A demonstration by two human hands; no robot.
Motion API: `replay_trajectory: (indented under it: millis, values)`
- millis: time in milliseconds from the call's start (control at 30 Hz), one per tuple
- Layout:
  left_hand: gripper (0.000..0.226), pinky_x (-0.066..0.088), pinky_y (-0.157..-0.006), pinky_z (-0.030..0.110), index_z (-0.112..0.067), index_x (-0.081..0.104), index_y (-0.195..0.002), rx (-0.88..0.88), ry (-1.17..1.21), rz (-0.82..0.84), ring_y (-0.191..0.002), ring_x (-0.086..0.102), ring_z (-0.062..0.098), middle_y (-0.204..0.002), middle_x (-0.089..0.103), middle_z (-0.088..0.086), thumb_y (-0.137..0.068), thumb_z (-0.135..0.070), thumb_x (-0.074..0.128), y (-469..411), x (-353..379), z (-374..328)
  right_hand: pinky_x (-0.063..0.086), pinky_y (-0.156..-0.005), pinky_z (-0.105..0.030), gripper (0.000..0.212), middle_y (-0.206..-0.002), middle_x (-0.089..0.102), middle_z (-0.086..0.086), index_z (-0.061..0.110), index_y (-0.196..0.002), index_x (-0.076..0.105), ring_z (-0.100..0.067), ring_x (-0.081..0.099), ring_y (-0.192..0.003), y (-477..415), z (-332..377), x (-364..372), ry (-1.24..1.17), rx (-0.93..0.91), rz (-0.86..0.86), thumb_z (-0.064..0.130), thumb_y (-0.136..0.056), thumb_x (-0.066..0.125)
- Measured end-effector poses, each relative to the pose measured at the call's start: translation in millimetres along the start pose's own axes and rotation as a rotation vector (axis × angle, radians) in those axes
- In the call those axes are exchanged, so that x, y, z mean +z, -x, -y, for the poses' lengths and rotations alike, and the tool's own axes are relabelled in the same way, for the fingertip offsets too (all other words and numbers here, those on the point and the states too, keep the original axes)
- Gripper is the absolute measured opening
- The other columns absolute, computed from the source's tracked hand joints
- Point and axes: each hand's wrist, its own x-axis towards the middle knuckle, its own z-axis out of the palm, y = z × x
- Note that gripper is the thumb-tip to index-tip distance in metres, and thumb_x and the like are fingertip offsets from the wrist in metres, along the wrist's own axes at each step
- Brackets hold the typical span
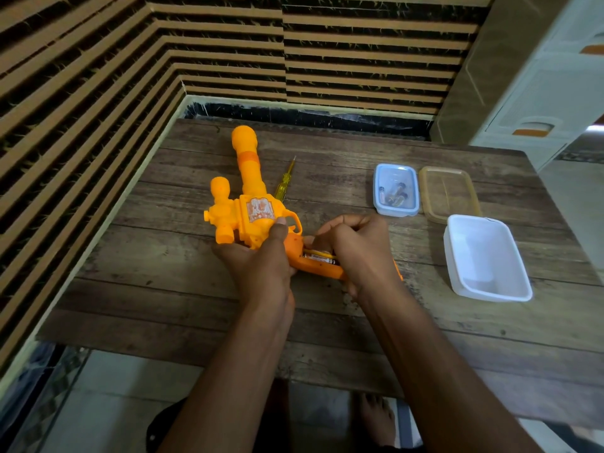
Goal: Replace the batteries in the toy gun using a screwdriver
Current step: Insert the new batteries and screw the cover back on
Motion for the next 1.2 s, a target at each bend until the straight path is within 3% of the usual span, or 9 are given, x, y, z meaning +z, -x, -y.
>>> replay_trajectory:
  millis: [100, 200, 400, 500, 667, 900, 1000, 1067, 1200]
  values:
    - [0.066, 0.062, -0.076, 0.06, -0.027, 0.049, -0.137, -0.007, -0.003, -0.005, -0.112, 0.072, 0.029, -0.134, 0.068, 0.002, -0.083, -0.014, 0.085, 0.0, 0.1, -0.9, 0.061, -0.073, -0.041, 0.034, -0.059, 0.072, -0.007, 0.019, -0.048, 0.072, -0.023, 0.071, -0.066, -1.1, 0.4, 1.2, 0.011, 0.019, -0.014, -0.009, -0.069, 0.073]
    - [0.065, 0.063, -0.075, 0.061, -0.027, 0.05, -0.137, -0.013, -0.01, -0.006, -0.11, 0.073, 0.03, -0.132, 0.069, 0.004, -0.083, -0.016, 0.085, -0.3, -0.4, -0.4, 0.063, -0.079, -0.053, 0.029, -0.066, 0.075, -0.016, 0.018, -0.049, 0.073, -0.036, 0.075, -0.076, 0.2, 1.6, 2.2, -0.016, 0.032, 0.003, -0.006, -0.064, 0.072]
    - [0.079, 0.063, -0.07, 0.06, -0.028, 0.053, -0.134, -0.004, 0.009, 0.008, -0.106, 0.075, 0.03, -0.128, 0.072, 0.006, -0.063, -0.03, 0.087, 3.1, 0.3, -3.1, 0.061, -0.084, -0.049, 0.036, -0.061, 0.073, -0.009, 0.018, -0.046, 0.072, -0.024, 0.072, -0.072, 4.4, 5.9, -3.0, -0.063, 0.041, 0.045, -0.011, -0.067, 0.07]
    - [0.073, 0.063, -0.073, 0.06, -0.029, 0.051, -0.135, -0.016, 0.011, 0.008, -0.109, 0.074, 0.03, -0.131, 0.071, 0.004, -0.073, -0.022, 0.088, 4.6, -0.4, -3.3, 0.062, -0.086, -0.049, 0.036, -0.062, 0.074, -0.008, 0.019, -0.046, 0.073, -0.026, 0.075, -0.078, 5.4, 6.5, -3.3, -0.057, 0.057, 0.043, -0.01, -0.067, 0.073]
    - [0.065, 0.063, -0.073, 0.054, -0.027, 0.048, -0.139, -0.029, 0.012, -0.012, -0.111, 0.072, 0.027, -0.134, 0.068, 0.001, -0.086, -0.012, 0.083, 4.0, 0.8, -2.4, 0.055, -0.076, -0.033, 0.039, -0.054, 0.067, 0.004, 0.02, -0.045, 0.07, -0.012, 0.066, -0.07, 2.1, 3.9, -3.0, -0.037, 0.083, 0.022, -0.009, -0.067, 0.082]
    - [0.069, 0.064, -0.069, 0.055, -0.029, 0.05, -0.137, -0.005, -0.003, -0.014, -0.106, 0.075, 0.028, -0.131, 0.071, 0.004, -0.079, -0.021, 0.086, -0.1, 0.3, 2.1, 0.05, -0.056, -0.019, 0.039, -0.06, 0.068, -0.001, 0.016, -0.054, 0.069, -0.008, 0.066, -0.065, 3.5, 6.3, -3.4, 0.002, 0.102, 0.034, -0.018, -0.072, 0.07]
    - [0.071, 0.063, -0.073, 0.06, -0.029, 0.051, -0.136, -0.014, 0.006, -0.005, -0.105, 0.075, 0.028, -0.129, 0.072, 0.005, -0.075, -0.022, 0.087, 1.5, -0.7, 1.2, 0.056, -0.061, -0.026, 0.041, -0.056, 0.066, -0.004, 0.016, -0.047, 0.067, -0.027, 0.074, -0.07, -0.6, 4.5, 2.3, 0.009, 0.112, -0.038, -0.016, -0.072, 0.062]
    - [0.076, 0.063, -0.073, 0.061, -0.028, 0.052, -0.136, -0.014, 0.022, 0.011, -0.105, 0.076, 0.028, -0.127, 0.073, 0.006, -0.069, -0.025, 0.088, 3.8, -0.8, 0.4, 0.061, -0.065, -0.037, 0.028, -0.053, 0.062, -0.007, 0.013, -0.049, 0.067, -0.034, 0.072, -0.068, -0.9, 5.6, 7.1, 0.027, 0.106, -0.084, -0.006, -0.069, 0.059]
    - [0.063, 0.065, -0.068, 0.05, -0.022, 0.053, -0.138, -0.017, 0.007, -0.015, -0.105, 0.076, 0.026, -0.126, 0.073, 0.003, -0.084, -0.012, 0.085, 7.3, -1.6, -0.3, 0.061, -0.065, -0.045, 0.02, -0.049, 0.056, -0.002, 0.015, -0.049, 0.064, -0.032, 0.071, -0.064, 1.5, 10.8, 8.2, 0.046, 0.1, -0.08, 0.003, -0.063, 0.056]
